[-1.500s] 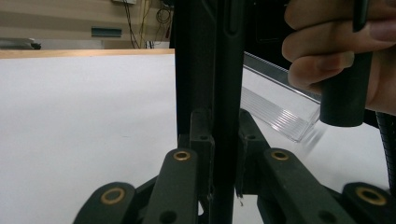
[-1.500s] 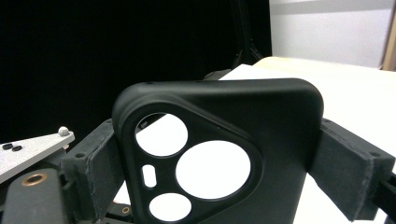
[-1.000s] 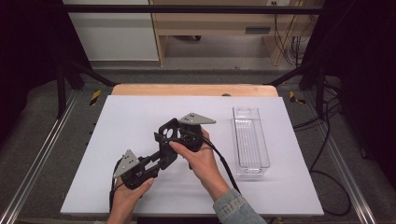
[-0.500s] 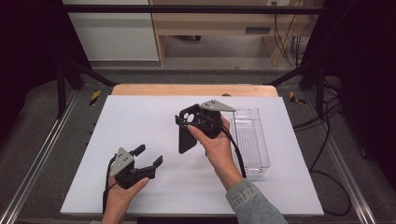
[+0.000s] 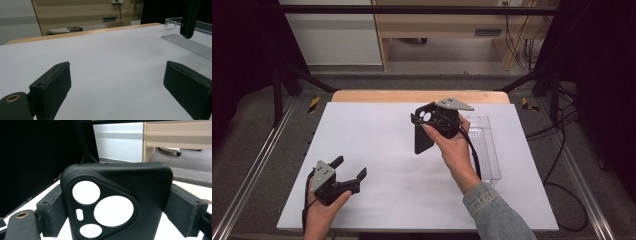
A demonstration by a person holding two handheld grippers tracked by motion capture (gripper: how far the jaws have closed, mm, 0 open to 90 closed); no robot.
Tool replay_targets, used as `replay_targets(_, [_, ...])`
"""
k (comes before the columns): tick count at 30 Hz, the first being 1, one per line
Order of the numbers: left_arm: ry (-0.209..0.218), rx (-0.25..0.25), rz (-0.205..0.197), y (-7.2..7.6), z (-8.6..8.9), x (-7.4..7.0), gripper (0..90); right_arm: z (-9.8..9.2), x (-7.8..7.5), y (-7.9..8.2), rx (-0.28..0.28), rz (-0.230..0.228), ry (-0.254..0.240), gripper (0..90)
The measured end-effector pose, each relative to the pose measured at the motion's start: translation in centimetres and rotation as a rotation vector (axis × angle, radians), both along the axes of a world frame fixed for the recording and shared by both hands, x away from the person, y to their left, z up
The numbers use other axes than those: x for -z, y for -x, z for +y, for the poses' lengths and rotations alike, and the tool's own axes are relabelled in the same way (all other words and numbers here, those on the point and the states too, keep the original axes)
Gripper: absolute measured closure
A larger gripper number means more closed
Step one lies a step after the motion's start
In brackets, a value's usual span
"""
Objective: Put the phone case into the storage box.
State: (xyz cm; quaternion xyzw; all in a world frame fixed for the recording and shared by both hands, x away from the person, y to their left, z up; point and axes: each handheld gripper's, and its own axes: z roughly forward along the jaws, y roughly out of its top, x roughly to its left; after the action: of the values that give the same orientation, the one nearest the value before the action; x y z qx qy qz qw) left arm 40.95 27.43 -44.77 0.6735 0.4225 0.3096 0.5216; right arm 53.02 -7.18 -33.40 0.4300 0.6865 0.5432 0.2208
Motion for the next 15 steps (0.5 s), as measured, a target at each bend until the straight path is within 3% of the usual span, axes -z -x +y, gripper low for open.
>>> replay_targets(4, [-0.006,-0.024,-0.009,-0.2,1.3,0.2,6.7,-0.7,-0.2,-0.7,0.025,0.006,-0.012,14.7])
replay_targets(8, [0.017,-0.047,-0.009,-0.8,2.4,0.5,5.5,-1.3,-0.8,-1.4,0.057,0.002,-0.024,14.7])
replay_targets(11, [0.044,-0.043,-0.009,-1.2,2.8,0.7,4.3,-2.2,-1.8,-1.8,0.080,-0.013,-0.027,14.6])
replay_targets(15, [0.037,-0.020,-0.011,-1.3,2.7,0.7,3.3,-3.1,-3.1,-2.1,0.109,-0.033,-0.014,14.6])
